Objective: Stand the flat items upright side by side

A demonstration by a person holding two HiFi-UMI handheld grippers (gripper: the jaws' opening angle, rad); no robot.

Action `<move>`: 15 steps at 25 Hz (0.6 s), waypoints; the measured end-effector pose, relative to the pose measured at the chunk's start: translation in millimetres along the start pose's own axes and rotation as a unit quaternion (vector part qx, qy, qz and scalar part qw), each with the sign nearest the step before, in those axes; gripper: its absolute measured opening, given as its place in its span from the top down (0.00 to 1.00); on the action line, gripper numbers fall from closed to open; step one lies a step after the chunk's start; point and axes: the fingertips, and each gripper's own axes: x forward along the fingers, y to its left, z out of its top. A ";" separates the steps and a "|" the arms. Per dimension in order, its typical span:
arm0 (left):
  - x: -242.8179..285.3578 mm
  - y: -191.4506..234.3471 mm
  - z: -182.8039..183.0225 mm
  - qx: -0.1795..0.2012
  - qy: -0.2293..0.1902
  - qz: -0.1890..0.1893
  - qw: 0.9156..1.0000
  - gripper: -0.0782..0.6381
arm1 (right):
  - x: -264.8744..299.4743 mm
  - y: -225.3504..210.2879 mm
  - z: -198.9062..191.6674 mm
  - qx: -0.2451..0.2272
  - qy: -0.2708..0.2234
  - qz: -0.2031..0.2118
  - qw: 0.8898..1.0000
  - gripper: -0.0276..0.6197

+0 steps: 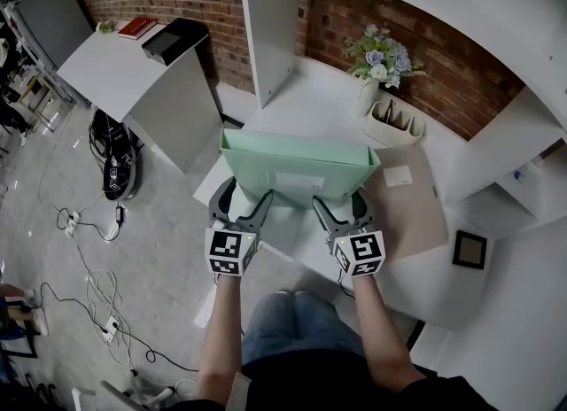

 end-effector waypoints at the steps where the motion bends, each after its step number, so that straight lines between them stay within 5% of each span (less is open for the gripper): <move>1: -0.1 0.1 -0.2 0.000 0.001 0.000 1.000 0.45 | -0.3 -0.3 0.6 0.000 -0.001 0.000 1.000 0.41; 15: -12.6 9.3 11.7 -0.017 0.018 -0.012 1.000 0.44 | -17.5 -1.4 25.8 0.015 0.008 -0.003 1.000 0.41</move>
